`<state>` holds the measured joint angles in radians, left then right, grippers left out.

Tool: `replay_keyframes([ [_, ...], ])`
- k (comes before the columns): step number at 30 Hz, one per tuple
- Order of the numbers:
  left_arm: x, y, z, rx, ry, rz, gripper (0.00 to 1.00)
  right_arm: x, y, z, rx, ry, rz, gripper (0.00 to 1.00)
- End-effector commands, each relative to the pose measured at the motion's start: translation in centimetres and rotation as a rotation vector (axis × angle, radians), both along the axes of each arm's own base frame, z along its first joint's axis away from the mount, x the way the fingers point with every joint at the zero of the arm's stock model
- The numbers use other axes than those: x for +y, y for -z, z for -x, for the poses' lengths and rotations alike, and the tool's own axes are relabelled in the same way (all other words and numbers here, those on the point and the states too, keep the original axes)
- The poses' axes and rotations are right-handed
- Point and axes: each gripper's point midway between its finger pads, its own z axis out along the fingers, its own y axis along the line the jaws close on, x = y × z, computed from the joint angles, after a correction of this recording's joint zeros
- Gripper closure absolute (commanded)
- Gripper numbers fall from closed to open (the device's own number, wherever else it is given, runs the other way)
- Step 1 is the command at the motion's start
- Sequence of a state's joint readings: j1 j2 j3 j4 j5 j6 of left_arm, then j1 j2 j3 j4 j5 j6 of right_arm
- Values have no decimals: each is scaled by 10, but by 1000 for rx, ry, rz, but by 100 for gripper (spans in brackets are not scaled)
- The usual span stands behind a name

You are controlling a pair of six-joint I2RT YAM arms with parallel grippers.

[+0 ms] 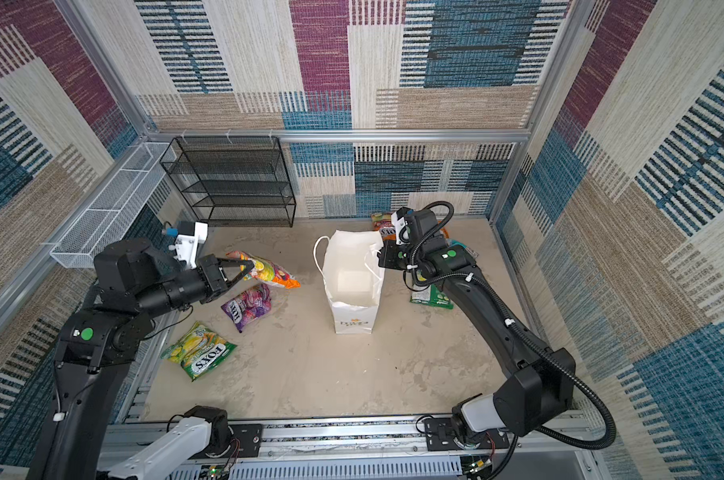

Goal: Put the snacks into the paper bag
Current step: 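Lift the Fox's Fruits packet with the left gripper and drop it into the bag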

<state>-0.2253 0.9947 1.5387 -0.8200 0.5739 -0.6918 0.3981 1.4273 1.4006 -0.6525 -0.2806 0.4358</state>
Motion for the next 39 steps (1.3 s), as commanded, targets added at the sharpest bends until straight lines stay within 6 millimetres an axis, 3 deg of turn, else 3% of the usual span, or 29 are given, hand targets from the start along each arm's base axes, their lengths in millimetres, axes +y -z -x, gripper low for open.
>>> replay_keyframes([
  [1, -14, -44, 3, -151, 54, -35, 100, 4, 4, 2, 12, -25, 12, 100],
  [4, -35, -71, 2, -200, 116, -22, 100, 8, 7, 3, 23, -35, 14, 100],
  [9, -95, -89, 4, -260, 290, -43, 100, 17, 8, 3, 35, -56, 25, 100],
  [13, -134, -81, -9, -250, 339, -101, 100, 24, 6, 7, 36, -74, 30, 100],
  [18, -163, -61, -37, -212, 346, -167, 100, 25, 5, 14, 40, -81, 26, 100],
  [21, -167, -39, -53, -165, 318, -225, 100, 23, 4, 19, 35, -79, 25, 100],
  [33, -164, 29, -77, -54, 260, -379, 100, 17, 9, 21, 33, -72, 65, 100],
  [39, -158, 48, -93, -37, 207, -463, 100, 15, 9, 21, 30, -74, 77, 100],
])
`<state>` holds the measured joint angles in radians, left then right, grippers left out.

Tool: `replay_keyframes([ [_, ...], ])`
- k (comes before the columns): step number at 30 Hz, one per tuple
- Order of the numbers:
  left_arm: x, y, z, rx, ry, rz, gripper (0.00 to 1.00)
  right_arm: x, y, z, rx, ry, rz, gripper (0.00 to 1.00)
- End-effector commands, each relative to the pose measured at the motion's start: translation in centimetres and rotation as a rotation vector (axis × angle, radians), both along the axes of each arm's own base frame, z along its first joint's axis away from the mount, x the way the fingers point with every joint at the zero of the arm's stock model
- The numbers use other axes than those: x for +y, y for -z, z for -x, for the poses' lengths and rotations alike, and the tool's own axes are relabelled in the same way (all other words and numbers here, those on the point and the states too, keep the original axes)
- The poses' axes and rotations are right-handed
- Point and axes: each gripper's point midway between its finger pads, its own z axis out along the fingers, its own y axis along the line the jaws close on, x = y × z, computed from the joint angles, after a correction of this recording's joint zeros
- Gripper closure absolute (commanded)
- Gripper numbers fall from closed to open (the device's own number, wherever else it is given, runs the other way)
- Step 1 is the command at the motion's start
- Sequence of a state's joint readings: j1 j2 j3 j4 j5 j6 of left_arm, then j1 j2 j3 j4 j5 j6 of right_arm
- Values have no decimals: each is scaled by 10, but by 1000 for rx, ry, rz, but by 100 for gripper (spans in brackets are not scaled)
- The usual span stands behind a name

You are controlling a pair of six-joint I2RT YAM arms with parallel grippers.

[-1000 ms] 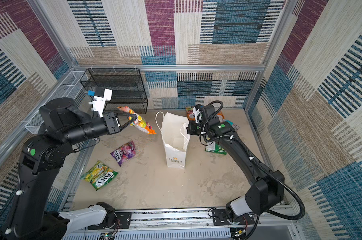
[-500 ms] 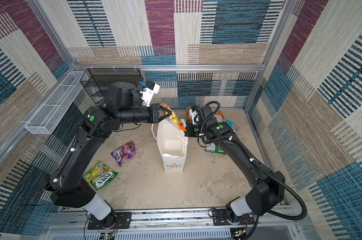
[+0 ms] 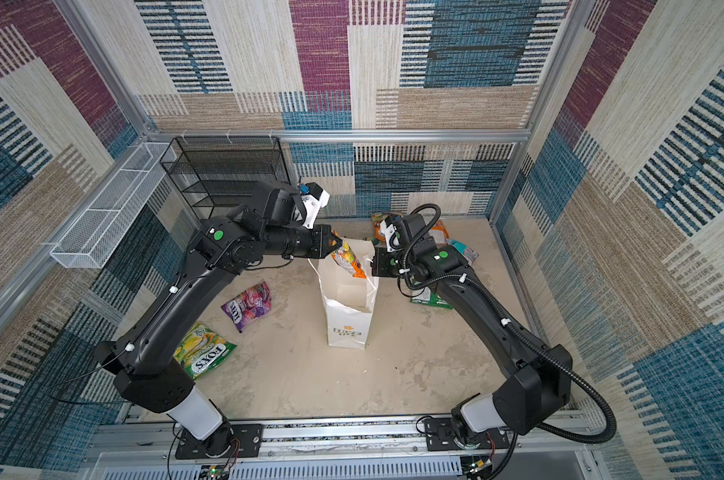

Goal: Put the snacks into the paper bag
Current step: 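Lift the Fox's Fruits packet with the left gripper and drop it into the bag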

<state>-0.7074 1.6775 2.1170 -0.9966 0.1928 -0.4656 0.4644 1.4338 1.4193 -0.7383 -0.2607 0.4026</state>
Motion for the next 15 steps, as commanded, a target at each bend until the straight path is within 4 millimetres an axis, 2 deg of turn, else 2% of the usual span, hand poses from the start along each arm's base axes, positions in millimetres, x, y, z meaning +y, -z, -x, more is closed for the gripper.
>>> replay_keyframes([
  [1, 5, 3, -15, -55, -34, -54, 100, -2, -2, -1, -14, -1, 19, 100],
  [9, -5, 38, -43, 0, -112, -115, 100, 1, -3, -1, -10, 8, -15, 100],
  [15, -21, 66, -54, -1, -221, -201, 100, 4, -9, -1, -8, 62, -73, 100],
])
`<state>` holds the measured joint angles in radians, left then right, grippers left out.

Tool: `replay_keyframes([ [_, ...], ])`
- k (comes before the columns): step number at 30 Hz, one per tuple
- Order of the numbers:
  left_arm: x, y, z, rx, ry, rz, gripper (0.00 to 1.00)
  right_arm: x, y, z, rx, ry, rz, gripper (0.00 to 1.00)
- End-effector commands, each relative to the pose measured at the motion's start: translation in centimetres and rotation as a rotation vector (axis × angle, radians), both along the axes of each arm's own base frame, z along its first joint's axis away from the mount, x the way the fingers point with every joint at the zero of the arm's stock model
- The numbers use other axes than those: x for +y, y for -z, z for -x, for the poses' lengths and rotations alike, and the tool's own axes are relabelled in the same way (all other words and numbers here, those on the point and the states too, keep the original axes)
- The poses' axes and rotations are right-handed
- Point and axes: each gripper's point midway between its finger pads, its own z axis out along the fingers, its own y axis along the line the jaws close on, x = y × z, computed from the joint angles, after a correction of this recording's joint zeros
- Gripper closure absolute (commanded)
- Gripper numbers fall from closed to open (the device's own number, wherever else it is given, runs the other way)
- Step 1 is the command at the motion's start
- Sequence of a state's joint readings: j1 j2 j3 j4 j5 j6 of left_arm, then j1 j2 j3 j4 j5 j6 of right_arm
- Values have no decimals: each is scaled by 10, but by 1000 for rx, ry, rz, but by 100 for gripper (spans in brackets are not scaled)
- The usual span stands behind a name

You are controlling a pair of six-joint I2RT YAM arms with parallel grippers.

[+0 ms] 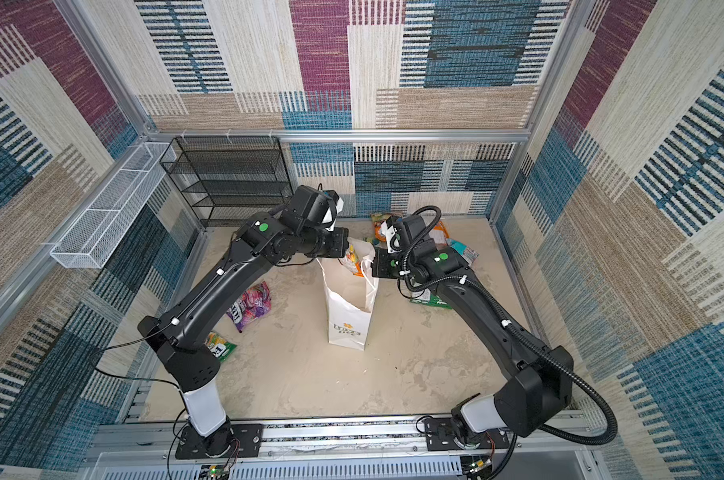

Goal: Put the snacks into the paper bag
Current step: 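Lift the Fox's Fruits packet with the left gripper and drop it into the bag, then move the left gripper back down and grasp the purple Fox's Berries packet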

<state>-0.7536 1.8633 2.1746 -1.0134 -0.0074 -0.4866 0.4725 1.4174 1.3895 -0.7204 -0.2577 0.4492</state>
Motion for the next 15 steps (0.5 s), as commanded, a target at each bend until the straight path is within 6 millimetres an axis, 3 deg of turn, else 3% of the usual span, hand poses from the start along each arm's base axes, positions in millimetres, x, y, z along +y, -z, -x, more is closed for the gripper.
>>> replay_keyframes([
  [1, -3, 6, -13, -44, -114, -36, 100, 3, -12, -5, -27, 47, -58, 100],
  [3, -13, 19, -15, -30, -130, -51, 100, 6, -12, -4, -20, 46, -84, 100],
  [7, -33, 25, -11, 14, -71, -17, 58, 5, -4, -4, -1, 61, -85, 100],
  [9, -34, 10, -4, 6, -34, 17, 35, 1, -1, -5, -5, 78, -64, 100],
  [11, -32, -10, 8, -15, 10, 54, 18, -3, 0, -7, -15, 96, -43, 100],
  [13, -26, -36, 21, -45, 49, 97, 8, -7, -1, -10, -33, 112, -25, 100],
  [15, -19, -62, 37, -72, 97, 148, 8, -10, -3, -12, -46, 124, -13, 100],
])
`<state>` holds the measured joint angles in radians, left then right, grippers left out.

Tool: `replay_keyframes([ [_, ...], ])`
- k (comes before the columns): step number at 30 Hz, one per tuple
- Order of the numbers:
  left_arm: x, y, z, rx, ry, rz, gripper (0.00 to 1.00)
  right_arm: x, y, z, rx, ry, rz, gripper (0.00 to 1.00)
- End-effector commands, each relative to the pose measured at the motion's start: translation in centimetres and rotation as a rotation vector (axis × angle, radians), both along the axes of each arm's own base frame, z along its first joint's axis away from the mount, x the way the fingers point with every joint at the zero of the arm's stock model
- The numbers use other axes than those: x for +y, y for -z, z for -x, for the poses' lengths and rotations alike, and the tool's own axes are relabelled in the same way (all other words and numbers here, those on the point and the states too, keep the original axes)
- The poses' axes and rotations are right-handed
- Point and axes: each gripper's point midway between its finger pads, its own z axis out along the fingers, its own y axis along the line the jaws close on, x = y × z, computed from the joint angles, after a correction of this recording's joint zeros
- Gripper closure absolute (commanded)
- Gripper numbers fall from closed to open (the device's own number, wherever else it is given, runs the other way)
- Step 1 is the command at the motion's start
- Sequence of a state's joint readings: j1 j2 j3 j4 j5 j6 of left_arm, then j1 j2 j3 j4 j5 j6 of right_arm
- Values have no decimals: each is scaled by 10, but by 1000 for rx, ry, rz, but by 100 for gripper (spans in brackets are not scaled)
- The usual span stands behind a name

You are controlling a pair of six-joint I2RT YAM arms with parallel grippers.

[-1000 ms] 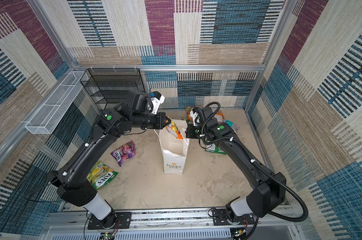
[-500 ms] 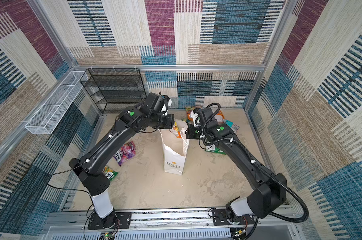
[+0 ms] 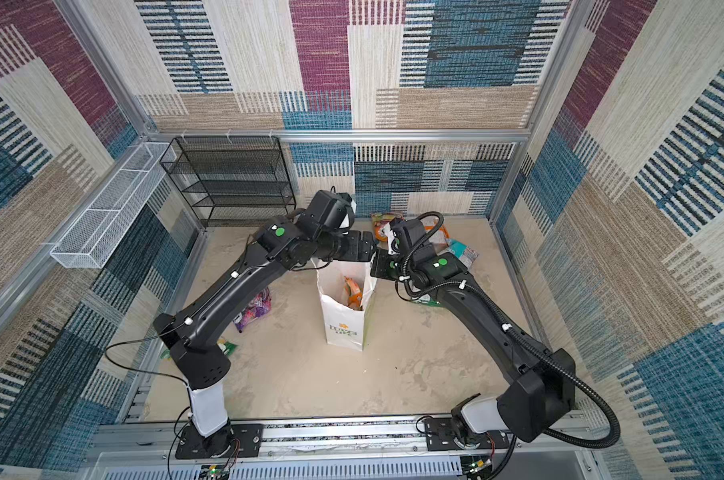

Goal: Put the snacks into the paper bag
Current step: 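Move the left gripper back down and grasp the purple Fox's Berries packet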

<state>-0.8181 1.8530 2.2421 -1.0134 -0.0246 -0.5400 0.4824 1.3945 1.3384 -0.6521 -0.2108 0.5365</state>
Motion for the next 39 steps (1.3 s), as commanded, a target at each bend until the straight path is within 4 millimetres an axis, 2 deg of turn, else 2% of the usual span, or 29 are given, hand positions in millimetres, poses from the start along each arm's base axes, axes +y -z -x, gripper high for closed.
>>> replay_keyframes([
  [1, 5, -45, 28, -52, 114, 101, 7, -9, -6, -8, -48, 47, 31, 100],
  [4, 25, -75, 57, -85, 177, 163, 7, -10, -6, -9, -55, 49, 37, 100],
  [7, 64, -97, 83, -150, 145, 183, 5, -11, -4, -9, -61, 49, 45, 100],
  [10, 110, -105, 104, -217, 64, 183, 0, -12, -3, -9, -71, 46, 51, 100],
  [12, 139, -102, 119, -246, 12, 177, 1, -12, -5, -9, -78, 42, 53, 100],
  [14, 173, -81, 130, -239, -88, 145, 0, -12, -8, -7, -89, 36, 49, 100],
  [17, 227, -32, 137, -184, -306, 69, 1, -12, -9, -5, -102, 25, 49, 100],
  [19, 248, 3, 142, -124, -406, 44, 1, -10, -7, -3, -100, 9, 43, 100],
  [21, 255, 33, 143, -45, -459, 54, 1, -8, -6, -2, -99, -3, 37, 100],
  [24, 250, 83, 134, 122, -507, 124, 1, -7, -5, -1, -100, -14, 33, 100],
  [27, 253, 125, 118, 249, -584, 209, 1, -6, -1, -1, -92, -22, 33, 100],
  [31, 275, 176, 93, 379, -712, 323, 1, -2, 1, 3, -85, -41, 15, 100],
  [35, 299, 210, 69, 440, -813, 474, 5, -2, 2, 5, -85, -48, 11, 100],
  [39, 315, 231, 52, 464, -863, 483, 6, 1, 4, 6, -77, -58, 2, 100],
])
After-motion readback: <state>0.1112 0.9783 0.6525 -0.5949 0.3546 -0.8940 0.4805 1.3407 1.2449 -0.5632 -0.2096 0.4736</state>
